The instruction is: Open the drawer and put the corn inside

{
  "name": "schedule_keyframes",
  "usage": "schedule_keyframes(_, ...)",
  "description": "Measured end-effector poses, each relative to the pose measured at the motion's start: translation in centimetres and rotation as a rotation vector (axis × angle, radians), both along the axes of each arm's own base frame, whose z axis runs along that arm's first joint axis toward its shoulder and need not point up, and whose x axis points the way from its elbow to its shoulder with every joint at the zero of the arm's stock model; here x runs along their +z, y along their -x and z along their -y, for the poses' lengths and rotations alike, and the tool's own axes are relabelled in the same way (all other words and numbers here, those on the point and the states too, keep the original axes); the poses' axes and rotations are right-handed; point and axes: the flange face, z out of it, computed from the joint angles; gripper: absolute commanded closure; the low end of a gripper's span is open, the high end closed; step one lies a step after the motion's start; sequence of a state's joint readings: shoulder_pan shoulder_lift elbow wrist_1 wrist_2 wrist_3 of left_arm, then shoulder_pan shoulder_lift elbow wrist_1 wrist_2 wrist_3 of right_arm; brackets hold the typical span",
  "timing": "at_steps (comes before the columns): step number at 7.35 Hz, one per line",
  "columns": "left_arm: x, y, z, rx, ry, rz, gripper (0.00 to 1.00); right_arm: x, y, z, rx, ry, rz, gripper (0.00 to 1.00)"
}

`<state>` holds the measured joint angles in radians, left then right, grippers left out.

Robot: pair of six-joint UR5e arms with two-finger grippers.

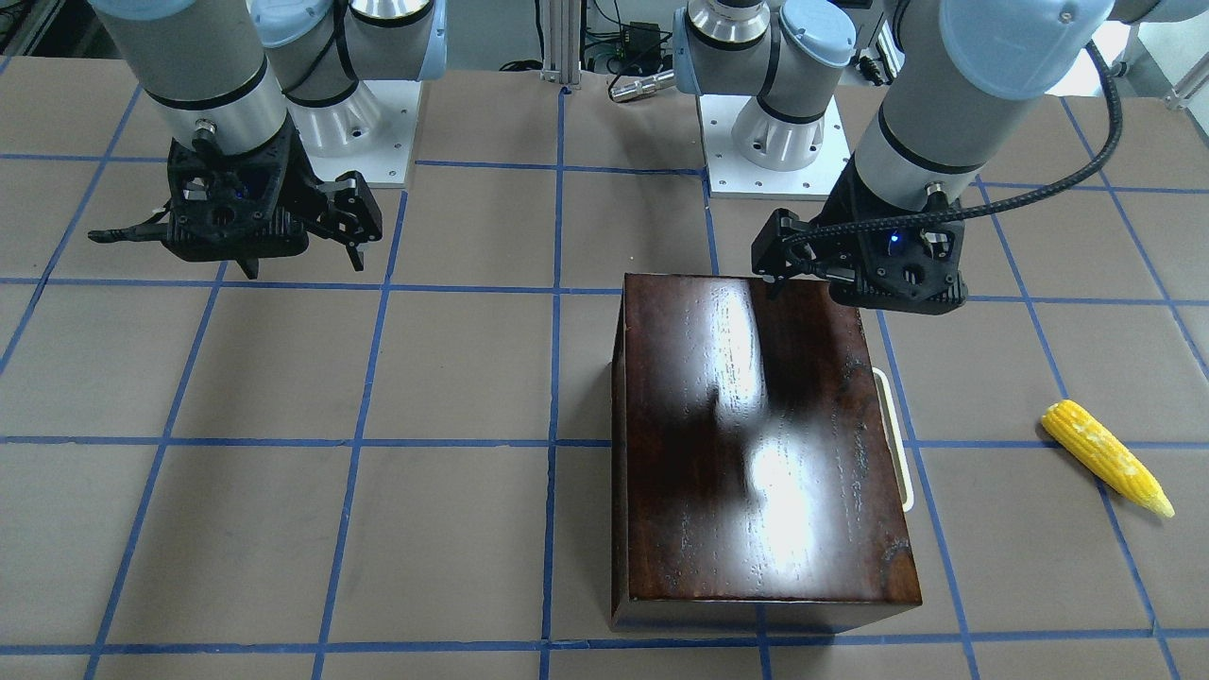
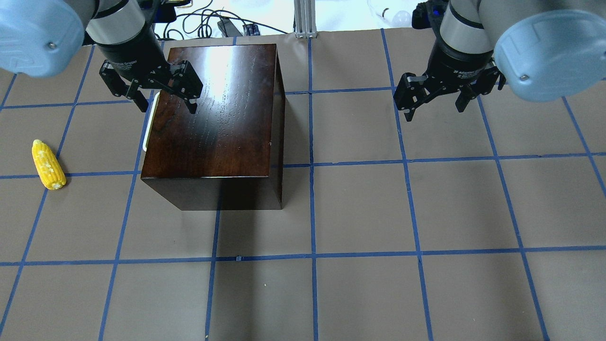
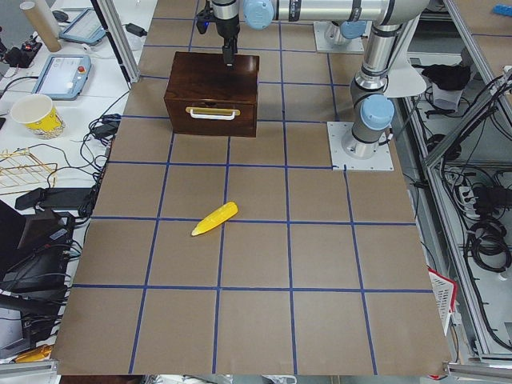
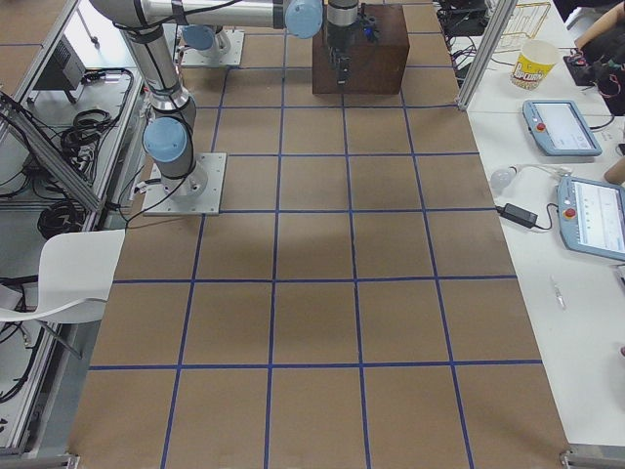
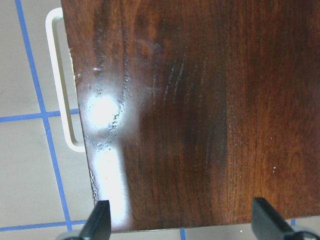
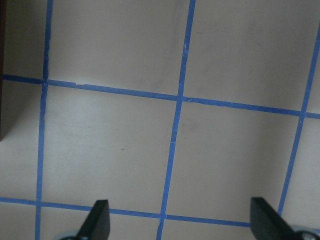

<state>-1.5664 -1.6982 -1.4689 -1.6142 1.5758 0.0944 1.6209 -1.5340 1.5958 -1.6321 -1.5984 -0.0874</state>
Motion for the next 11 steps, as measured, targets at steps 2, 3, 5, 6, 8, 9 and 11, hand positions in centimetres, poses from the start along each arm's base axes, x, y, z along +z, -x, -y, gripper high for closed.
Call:
schedule_keyframes(2,-0.1,0.0,0.1,-0.008,0.003,0.000,0.00,0.0,0.0,0.0,-0.001,0.000,0.000,0.00)
schedule_keyframes(3,0.1,0.0,0.2,-0.012,0.008,0.000,0.00,0.0,0.0,0.0,0.000,0.000,0.000,0.00)
schedule_keyframes(5,0.5,0.0,0.2,-0.031,0.024,0.000,0.00,0.0,0.0,0.0,0.000,0.000,0.000,0.00)
schedule_keyframes(6,0.7,0.0,0.2,-0.044,0.029,-0.001,0.00,0.0,0.0,0.0,0.000,0.000,0.000,0.00)
schedule_keyframes(8,1.1,0.0,0.0,-0.050,0.038,-0.006,0.00,0.0,0.0,0.0,0.000,0.000,0.000,0.00)
schedule_keyframes(9,1.1,-0.1,0.1,-0.044,0.039,-0.004,0.00,0.0,0.0,0.0,-0.001,0.000,0.000,0.00)
schedule_keyframes(11,1.3,-4.3,1.0,0.033,0.044,-0.008,0.00,0.0,0.0,0.0,0.000,0.000,0.000,0.00)
